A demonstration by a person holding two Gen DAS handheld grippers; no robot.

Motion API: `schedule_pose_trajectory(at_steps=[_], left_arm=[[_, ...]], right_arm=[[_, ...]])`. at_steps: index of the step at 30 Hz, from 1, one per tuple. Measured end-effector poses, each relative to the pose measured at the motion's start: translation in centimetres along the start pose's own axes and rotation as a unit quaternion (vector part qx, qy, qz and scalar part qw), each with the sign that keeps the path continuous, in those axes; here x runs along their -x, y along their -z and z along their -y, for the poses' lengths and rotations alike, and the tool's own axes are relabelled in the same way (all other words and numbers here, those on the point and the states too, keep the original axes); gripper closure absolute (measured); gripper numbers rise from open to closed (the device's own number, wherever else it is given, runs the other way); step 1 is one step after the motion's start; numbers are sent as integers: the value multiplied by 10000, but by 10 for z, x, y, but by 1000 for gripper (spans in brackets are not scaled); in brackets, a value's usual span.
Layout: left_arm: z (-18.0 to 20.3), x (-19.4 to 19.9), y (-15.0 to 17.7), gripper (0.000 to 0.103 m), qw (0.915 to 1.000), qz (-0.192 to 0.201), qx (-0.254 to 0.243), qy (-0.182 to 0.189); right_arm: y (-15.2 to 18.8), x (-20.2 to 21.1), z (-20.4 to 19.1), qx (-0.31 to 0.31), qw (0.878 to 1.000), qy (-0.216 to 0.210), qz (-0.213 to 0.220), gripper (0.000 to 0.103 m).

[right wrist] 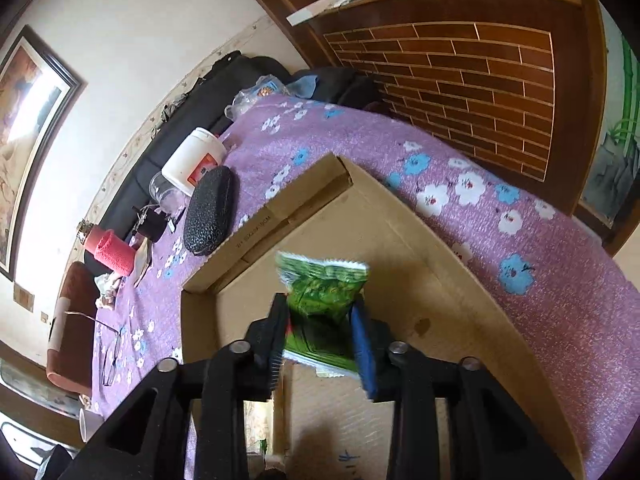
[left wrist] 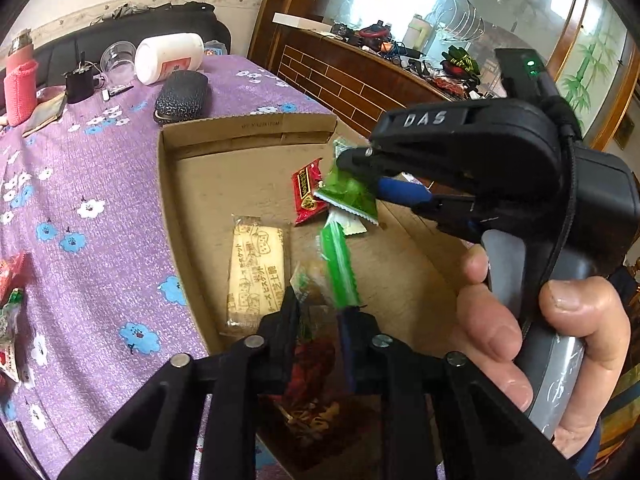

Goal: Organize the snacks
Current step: 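Open the left tool dropping the green candy while the right tool releases the green bag, then move both open tools back to the snack pile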

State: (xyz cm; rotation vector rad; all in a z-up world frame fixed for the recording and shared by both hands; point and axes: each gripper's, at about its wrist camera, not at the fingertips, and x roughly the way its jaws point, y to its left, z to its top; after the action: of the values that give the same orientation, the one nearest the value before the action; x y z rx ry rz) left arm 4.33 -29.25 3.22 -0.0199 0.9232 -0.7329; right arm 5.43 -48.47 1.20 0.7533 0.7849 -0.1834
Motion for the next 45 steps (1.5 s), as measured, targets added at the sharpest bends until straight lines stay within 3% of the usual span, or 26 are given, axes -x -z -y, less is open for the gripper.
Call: schedule_pose_trajectory(at_steps=[2,11,14,18,26,27,31,34,45], left_arm=[[0,0,0,77,10000,13,13,-4],[2,20,-6,76,9996,267,37,-120],[1,31,-10,76,9993,345,70,-142],[0,33,-10,68,9994,319,93,-127],[-1,29,-8,68,9996,212,148,-73],[-2,31,-9,66,9996,240,159,-52],[-3,33,-8,31,9991,298,265,138],[-5,33,-9,31,9985,289,354,311],[-9,59,-9,31,9981,444,430,-37]], right_arm=[[0,4,1,-10,10000,5,89,58],[-2,21,-2,-28,9986,-126,518,58],[-1,22,-6,38,9985,-170,525,58],[-2,22,-7,41,9983,-180,547,58],[-2,24,-4,-18,9982,-167,576,58],[-2,24,-5,-8,9981,-167,593,58],[-2,25,-3,-32,9980,-183,608,58],[-2,25,-3,-43,9980,-177,609,58],[-1,25,-7,45,9980,-193,604,58]])
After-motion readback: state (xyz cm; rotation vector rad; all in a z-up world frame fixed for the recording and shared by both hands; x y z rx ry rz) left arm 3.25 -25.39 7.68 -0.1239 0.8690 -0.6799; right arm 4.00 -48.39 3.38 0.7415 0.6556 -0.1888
